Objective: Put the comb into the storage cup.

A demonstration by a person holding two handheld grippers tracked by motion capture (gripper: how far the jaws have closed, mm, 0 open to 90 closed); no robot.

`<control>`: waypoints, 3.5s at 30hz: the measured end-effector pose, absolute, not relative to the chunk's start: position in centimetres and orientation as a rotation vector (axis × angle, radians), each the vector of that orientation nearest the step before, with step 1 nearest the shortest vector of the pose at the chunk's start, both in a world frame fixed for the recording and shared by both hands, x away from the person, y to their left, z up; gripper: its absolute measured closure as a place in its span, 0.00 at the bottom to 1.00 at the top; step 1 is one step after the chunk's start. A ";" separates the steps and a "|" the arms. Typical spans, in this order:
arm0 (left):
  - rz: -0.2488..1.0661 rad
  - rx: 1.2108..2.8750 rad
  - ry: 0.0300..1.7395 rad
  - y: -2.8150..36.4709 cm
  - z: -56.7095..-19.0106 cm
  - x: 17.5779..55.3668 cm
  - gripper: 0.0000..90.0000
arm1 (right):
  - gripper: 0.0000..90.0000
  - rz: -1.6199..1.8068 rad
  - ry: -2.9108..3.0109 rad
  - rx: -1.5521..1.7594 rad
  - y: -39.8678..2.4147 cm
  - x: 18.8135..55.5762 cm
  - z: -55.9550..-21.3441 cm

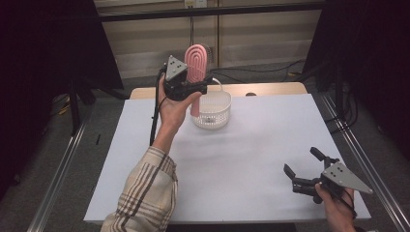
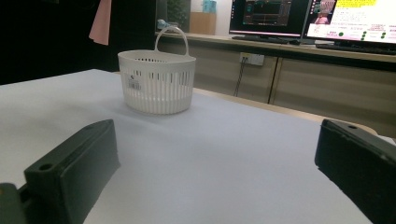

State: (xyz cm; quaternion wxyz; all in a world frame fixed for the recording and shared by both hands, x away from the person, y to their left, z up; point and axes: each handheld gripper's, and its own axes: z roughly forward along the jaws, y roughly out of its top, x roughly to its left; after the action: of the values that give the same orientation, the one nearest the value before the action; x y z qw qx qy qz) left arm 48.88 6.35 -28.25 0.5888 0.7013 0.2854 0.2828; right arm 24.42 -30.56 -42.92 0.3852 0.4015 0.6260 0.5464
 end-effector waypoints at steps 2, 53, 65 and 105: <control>0.662 1.630 0.670 6.3 -28.3 49.1 0.21 | 0.00 1.394 1.595 1.023 -30.6 24.4 -42.9; 0.690 1.615 0.696 3.6 -30.7 52.6 0.21 | 0.00 1.401 1.595 1.028 -30.7 24.2 -42.9; 0.675 1.620 0.744 3.9 -32.6 53.1 0.21 | 0.00 1.400 1.595 1.028 -30.7 24.2 -42.9; 0.663 1.675 0.772 4.3 -35.9 52.8 0.21 | 0.00 1.396 1.603 1.019 -30.6 24.2 -42.9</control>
State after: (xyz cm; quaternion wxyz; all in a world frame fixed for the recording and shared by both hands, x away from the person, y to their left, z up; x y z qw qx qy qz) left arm 52.81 4.27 -35.91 0.5571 0.7097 0.3270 0.2811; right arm 24.18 -30.63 -42.92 0.3823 0.3996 0.6283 0.5471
